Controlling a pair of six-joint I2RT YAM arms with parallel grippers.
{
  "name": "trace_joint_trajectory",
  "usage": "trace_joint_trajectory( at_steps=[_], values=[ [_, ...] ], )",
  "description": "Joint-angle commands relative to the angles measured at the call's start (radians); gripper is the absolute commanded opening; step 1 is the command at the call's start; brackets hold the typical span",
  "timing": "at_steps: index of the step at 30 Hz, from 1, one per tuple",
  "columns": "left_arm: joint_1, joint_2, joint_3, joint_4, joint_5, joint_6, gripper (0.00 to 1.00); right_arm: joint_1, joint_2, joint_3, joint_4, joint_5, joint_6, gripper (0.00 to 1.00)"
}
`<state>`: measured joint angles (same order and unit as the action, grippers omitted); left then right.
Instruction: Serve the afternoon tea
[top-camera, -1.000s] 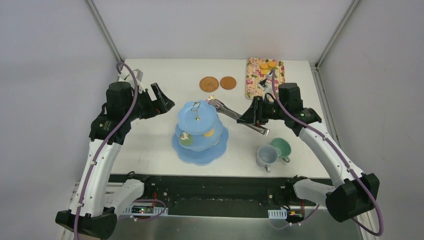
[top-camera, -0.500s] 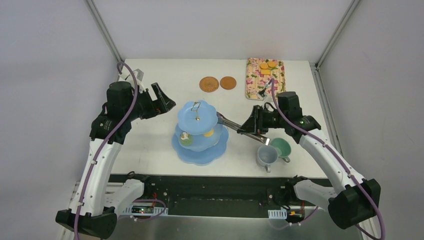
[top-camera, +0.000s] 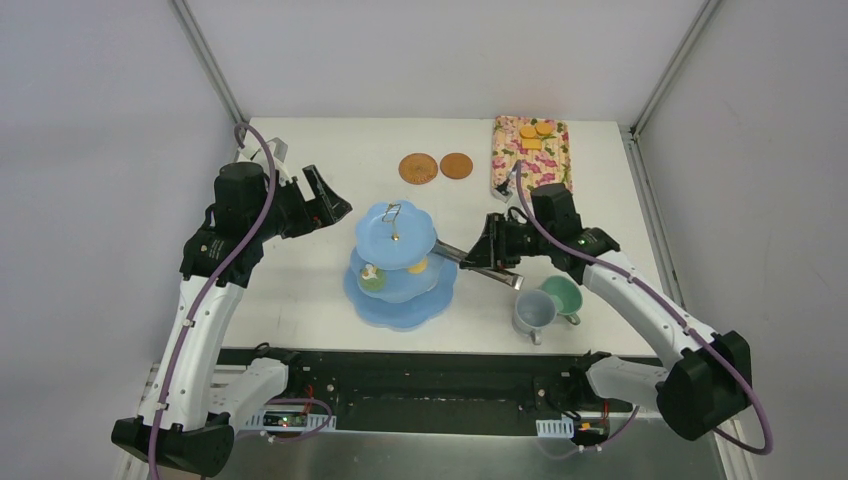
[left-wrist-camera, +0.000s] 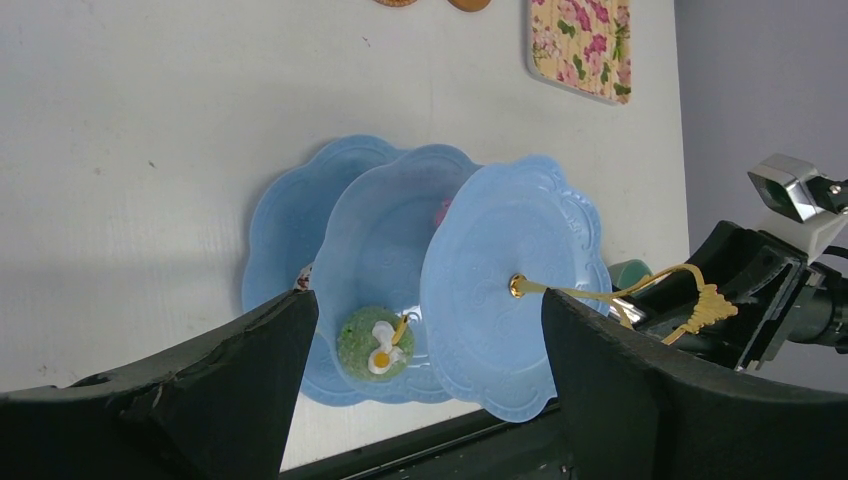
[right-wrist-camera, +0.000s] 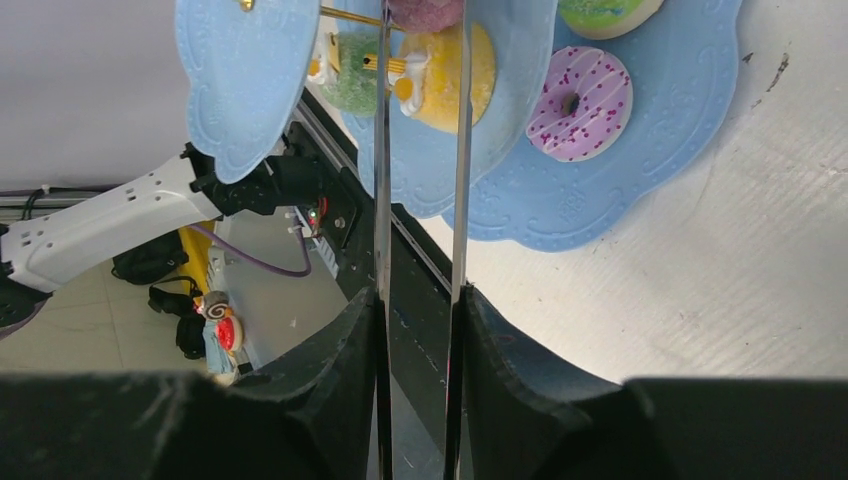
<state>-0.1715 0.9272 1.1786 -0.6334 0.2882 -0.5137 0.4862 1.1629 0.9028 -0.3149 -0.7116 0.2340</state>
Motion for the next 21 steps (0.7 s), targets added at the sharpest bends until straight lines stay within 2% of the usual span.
trace_joint_trajectory(
  at_steps=[1, 14, 21],
  values=[
    [-0.011, -0.013, 0.006, 0.016, 0.014, -0.007, 0.86, 0.032, 0.020, 0.028, 0.089, 0.059, -0.017, 0.35],
    [-0.011, -0.013, 0.007, 0.012, 0.000, -0.002, 0.86, 0.071, 0.076, 0.062, 0.123, 0.129, -0.031, 0.42],
    [-0.011, -0.007, 0.005, 0.020, -0.001, -0.002, 0.86, 0.080, 0.092, 0.089, 0.111, 0.164, -0.041, 0.56]
  ],
)
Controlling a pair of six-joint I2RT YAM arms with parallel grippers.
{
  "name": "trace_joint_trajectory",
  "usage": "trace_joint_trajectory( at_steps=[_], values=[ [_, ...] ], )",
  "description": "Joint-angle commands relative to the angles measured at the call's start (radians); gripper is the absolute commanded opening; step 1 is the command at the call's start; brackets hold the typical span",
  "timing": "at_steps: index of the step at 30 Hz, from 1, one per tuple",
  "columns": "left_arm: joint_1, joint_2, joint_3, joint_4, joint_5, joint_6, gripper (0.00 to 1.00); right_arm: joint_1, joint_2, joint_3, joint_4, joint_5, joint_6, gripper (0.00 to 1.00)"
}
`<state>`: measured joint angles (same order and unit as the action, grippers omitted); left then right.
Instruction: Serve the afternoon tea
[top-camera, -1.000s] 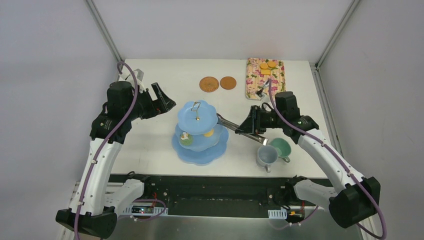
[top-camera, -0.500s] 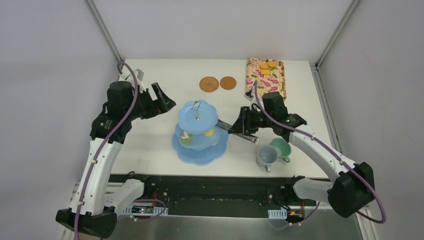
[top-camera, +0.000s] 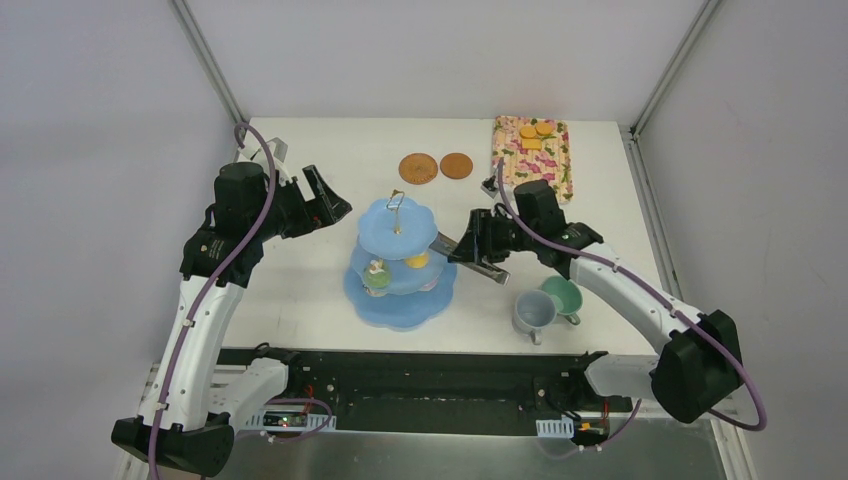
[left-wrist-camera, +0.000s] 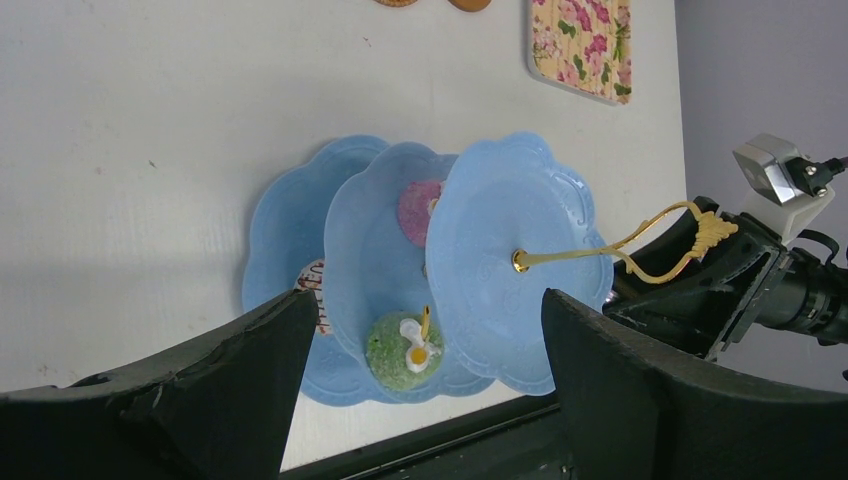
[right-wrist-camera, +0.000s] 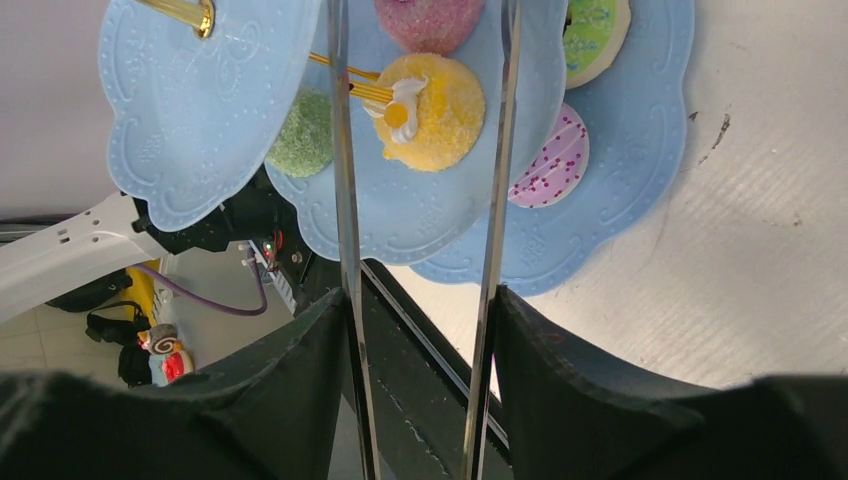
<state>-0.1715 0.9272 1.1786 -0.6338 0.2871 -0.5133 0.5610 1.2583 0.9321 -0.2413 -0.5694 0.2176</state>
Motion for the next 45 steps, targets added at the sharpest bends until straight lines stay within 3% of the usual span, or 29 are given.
trace_joint_trajectory(
  at_steps=[1, 6, 19, 22, 25, 27, 33, 45],
  values=[
    [-0.011, -0.006, 0.006, 0.021, 0.000, -0.001, 0.86, 0.006, -0.007, 0.061, 0.029, 0.025, -0.027, 0.57],
    [-0.011, -0.001, 0.005, 0.023, -0.002, 0.002, 0.86, 0.005, -0.030, 0.067, -0.044, 0.079, -0.046, 0.58],
    [-0.011, 0.014, -0.020, 0.056, 0.002, -0.007, 0.86, 0.004, -0.218, 0.059, -0.226, 0.311, -0.051, 0.49],
    [-0.011, 0.018, -0.024, 0.064, 0.004, -0.012, 0.86, -0.003, -0.232, 0.065, -0.272, 0.452, -0.039, 0.45],
    [-0.011, 0.016, -0.034, 0.073, 0.003, -0.018, 0.86, -0.031, -0.218, 0.074, -0.308, 0.687, -0.008, 0.42],
    [-0.011, 0.016, -0.038, 0.074, 0.004, -0.020, 0.86, -0.091, -0.175, 0.096, -0.315, 0.785, 0.011, 0.43],
    [-0.011, 0.018, -0.039, 0.085, -0.002, -0.018, 0.86, -0.354, 0.083, 0.250, -0.271, 0.682, -0.016, 0.43],
    [-0.011, -0.006, -0.033, 0.026, -0.027, 0.032, 0.86, -0.529, 0.662, 0.802, -0.301, 0.617, -0.073, 0.51]
  ],
)
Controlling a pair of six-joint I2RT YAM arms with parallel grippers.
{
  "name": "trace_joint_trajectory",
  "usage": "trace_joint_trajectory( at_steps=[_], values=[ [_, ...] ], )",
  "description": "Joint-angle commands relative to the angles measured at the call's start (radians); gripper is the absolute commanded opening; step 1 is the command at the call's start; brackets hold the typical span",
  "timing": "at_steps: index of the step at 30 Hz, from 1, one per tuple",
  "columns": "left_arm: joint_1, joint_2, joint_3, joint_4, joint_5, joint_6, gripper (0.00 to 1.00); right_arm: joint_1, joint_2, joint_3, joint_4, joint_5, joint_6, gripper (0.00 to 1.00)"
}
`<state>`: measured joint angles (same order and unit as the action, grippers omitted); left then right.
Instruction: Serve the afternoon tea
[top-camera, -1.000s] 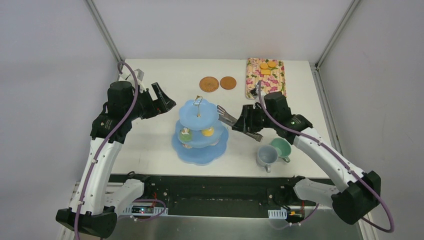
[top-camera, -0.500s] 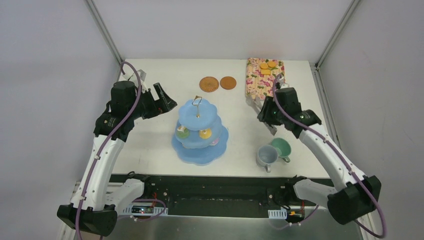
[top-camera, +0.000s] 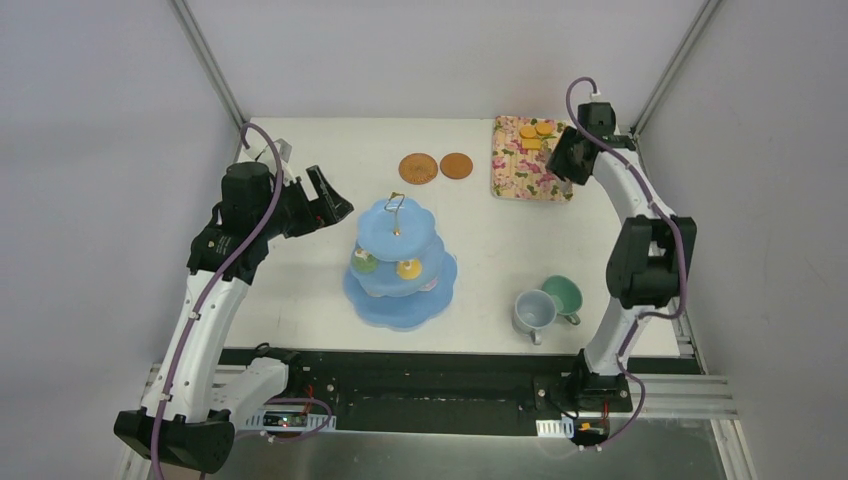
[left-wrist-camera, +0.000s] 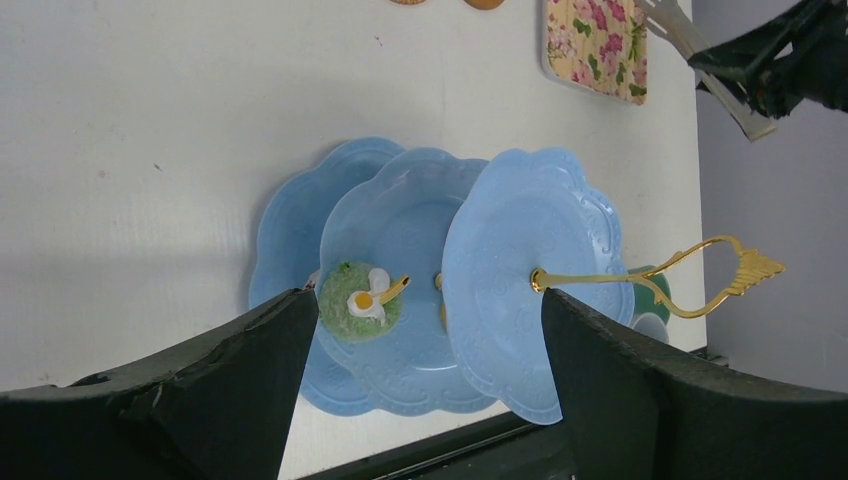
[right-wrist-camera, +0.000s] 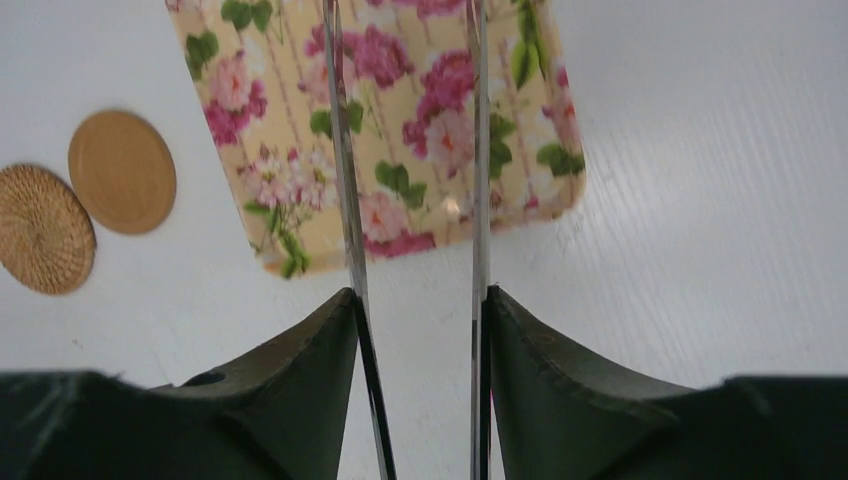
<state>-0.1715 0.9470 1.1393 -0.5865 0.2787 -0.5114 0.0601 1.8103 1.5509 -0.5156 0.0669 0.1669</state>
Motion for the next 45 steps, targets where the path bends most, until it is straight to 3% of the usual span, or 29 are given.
trace_joint_trajectory(
  at_steps=[1, 13, 31, 45],
  values=[
    [-0.011, -0.028, 0.006, -0.026, -0.019, 0.033, 0.86, -0.036, 0.148, 0.235, -0.044, -0.028, -0.020, 0.51],
    [-0.011, -0.030, -0.025, -0.033, -0.023, 0.055, 0.87, -0.057, 0.450, 0.640, -0.121, -0.095, 0.020, 0.53],
    [-0.013, -0.014, -0.025, -0.033, -0.035, 0.076, 0.88, -0.056, 0.600, 0.759, -0.067, -0.059, -0.037, 0.54],
    [-0.013, 0.001, -0.026, -0.033, -0.032, 0.054, 0.88, 0.000, 0.646, 0.800, -0.070, 0.030, -0.224, 0.53]
  ],
)
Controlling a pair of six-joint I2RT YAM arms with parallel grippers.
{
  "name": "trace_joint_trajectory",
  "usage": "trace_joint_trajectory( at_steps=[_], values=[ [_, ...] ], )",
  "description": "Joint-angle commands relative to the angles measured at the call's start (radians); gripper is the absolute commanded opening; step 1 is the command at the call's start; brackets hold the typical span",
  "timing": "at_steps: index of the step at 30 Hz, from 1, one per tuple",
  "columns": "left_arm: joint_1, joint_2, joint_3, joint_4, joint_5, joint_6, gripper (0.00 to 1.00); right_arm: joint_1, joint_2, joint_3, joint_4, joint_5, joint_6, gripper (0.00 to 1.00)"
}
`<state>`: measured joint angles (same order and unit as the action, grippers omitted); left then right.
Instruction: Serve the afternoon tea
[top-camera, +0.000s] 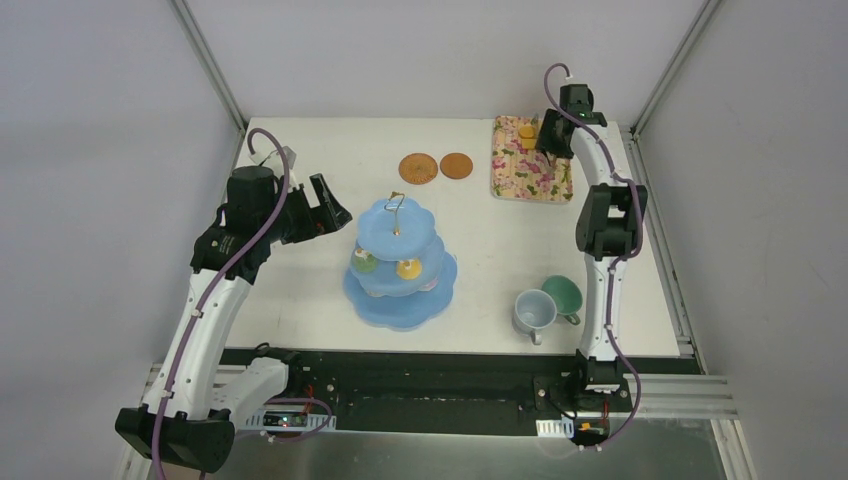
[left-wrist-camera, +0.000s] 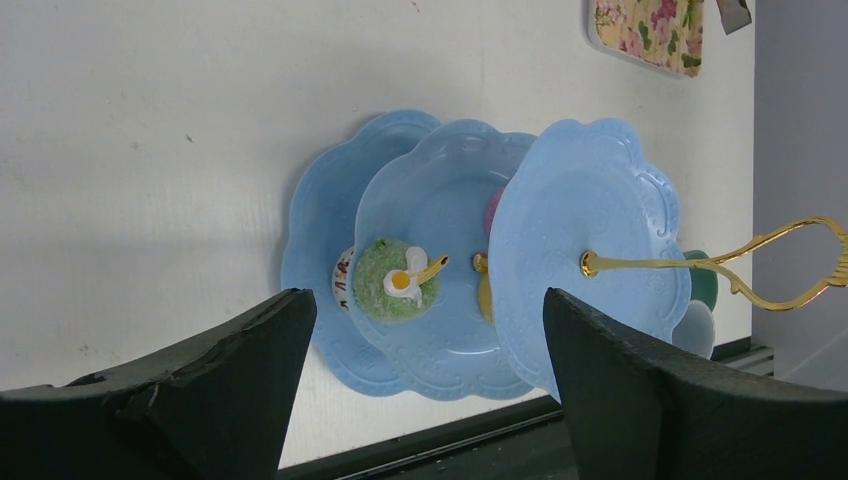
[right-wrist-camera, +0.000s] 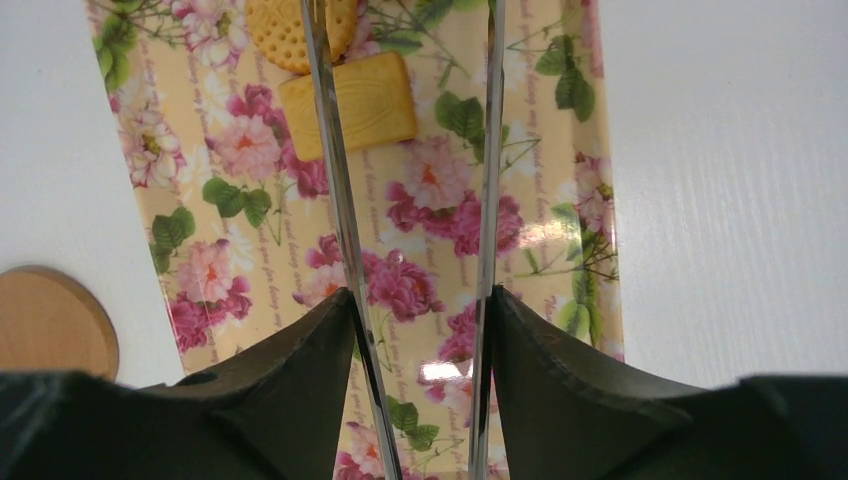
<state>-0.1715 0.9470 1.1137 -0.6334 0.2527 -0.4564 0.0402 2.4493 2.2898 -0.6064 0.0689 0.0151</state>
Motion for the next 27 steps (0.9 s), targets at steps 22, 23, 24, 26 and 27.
trace_joint_trajectory(
  at_steps=[22, 23, 24, 26, 27],
  values=[
    [-0.013, -0.003, -0.003, 0.007, -0.007, -0.006, 0.88, 0.016, -0.022, -0.008, -0.122, 0.060, -0.075, 0.45],
    [-0.013, -0.004, -0.002, 0.009, -0.007, -0.007, 0.88, 0.012, -0.041, -0.029, -0.122, 0.040, -0.070, 0.45],
    [-0.013, -0.004, -0.003, 0.010, -0.006, -0.007, 0.88, 0.007, -0.062, -0.049, -0.122, 0.021, -0.066, 0.44],
    [-0.013, -0.007, -0.004, 0.011, -0.007, -0.007, 0.88, -0.002, -0.097, -0.081, -0.139, -0.009, -0.056, 0.44],
    [-0.013, -0.008, -0.005, 0.011, -0.007, -0.007, 0.88, -0.006, -0.111, -0.094, -0.145, -0.014, -0.052, 0.43]
  ],
)
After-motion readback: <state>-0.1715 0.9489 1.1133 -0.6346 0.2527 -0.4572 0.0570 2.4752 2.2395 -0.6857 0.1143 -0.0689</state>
